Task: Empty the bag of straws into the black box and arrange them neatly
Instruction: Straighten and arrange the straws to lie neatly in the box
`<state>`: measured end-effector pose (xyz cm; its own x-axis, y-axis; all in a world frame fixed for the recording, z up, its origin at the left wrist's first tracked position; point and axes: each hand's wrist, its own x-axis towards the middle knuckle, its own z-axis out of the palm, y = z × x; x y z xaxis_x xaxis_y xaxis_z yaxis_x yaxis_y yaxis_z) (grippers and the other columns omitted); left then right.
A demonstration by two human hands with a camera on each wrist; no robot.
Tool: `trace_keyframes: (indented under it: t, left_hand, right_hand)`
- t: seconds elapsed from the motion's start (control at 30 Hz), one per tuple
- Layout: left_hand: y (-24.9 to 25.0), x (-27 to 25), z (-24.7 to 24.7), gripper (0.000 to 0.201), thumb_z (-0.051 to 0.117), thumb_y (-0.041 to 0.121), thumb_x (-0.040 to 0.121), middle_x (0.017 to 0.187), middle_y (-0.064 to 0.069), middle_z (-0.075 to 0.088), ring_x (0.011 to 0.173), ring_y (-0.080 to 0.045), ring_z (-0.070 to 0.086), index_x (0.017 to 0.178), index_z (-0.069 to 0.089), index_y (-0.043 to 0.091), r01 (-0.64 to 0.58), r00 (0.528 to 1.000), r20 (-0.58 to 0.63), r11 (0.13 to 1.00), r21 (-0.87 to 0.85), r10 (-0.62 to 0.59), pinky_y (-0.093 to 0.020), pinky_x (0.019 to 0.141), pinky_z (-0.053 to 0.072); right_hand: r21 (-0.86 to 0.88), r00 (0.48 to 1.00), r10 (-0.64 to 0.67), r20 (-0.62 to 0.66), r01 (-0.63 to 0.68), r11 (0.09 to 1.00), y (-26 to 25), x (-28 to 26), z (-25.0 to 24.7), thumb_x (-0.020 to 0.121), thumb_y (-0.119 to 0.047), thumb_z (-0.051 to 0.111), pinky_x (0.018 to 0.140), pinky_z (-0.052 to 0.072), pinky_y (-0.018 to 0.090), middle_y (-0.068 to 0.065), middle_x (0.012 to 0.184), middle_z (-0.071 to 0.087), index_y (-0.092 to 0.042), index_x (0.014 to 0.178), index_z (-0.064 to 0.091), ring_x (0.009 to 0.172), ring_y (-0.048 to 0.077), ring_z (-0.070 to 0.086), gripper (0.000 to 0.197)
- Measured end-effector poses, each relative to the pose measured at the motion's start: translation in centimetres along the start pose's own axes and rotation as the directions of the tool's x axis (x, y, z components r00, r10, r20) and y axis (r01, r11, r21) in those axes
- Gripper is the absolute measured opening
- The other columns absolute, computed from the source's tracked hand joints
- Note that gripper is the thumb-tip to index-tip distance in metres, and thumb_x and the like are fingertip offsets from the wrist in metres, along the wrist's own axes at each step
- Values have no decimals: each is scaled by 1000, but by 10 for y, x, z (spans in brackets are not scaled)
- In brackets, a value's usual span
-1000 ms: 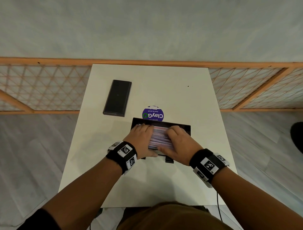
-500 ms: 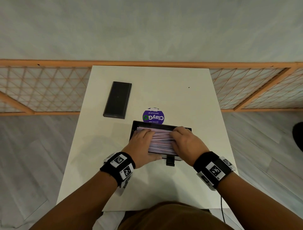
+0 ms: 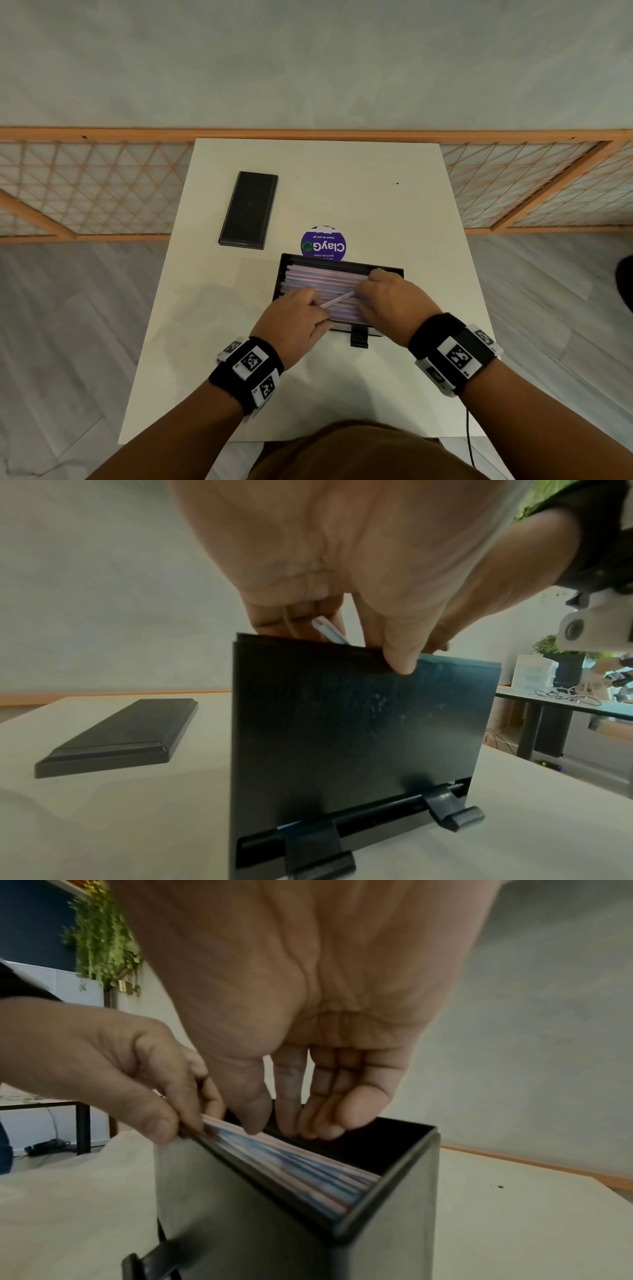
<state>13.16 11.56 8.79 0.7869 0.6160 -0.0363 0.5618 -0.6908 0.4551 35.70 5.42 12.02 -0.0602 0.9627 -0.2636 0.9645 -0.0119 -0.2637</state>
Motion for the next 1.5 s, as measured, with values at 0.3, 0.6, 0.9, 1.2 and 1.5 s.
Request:
trace_keyframes:
  t: [0.3, 0.6, 0.9, 1.2, 1.5]
  left_hand:
    - [5, 1, -2, 36, 64, 53, 93, 113, 11, 52, 104, -10, 51, 113, 74, 25, 79, 996, 51, 995, -65, -76, -26, 88, 51]
    - [-3, 22, -19, 39, 65, 22, 96, 131, 3, 55, 121, -21, 53, 134, 57, 25, 80, 989, 114, 990, 119, -94, -33, 99, 51]
    - [-2, 37, -18, 32, 49, 33, 103, 131, -1, 51, 117, -21, 51, 133, 50, 21, 145, 982, 105, 981, 127, -159, -37, 94, 54]
    - [-3, 35, -11, 33, 54, 33, 101, 130, -4, 52, 116, -22, 54, 131, 51, 19, 173, 968, 151, 969, 177, -201, -35, 93, 53]
    - [-2, 40, -4, 41, 63, 21, 96, 131, -5, 53, 118, -25, 52, 135, 52, 21, 154, 963, 191, 969, 192, -191, -39, 97, 53]
  right_hand:
    - [-80, 984, 78, 159, -66, 995, -11, -15, -1, 101, -32, 41, 85, 50, 36, 3, 111, 68, -17, 103, 64, 103, 27, 63, 28]
    - [52, 989, 97, -111, -92, 994, -1, -29, 1, 95, -22, 53, 81, 55, 39, 5, 120, 59, -16, 116, 62, 100, 29, 61, 24]
    - [-36, 992, 122, 23, -121, 992, -10, -11, 10, 99, -23, 48, 87, 52, 37, 7, 118, 57, -15, 114, 59, 108, 30, 58, 20]
    - [43, 975, 210, 66, -213, 976, -12, 1, 10, 96, -19, 52, 91, 49, 38, 11, 125, 50, -9, 124, 52, 112, 32, 54, 30]
    - [60, 888, 398, 229, -421, 905, -29, 15, 1, 86, -49, 57, 94, 49, 40, 17, 125, 55, -10, 127, 47, 114, 34, 55, 56]
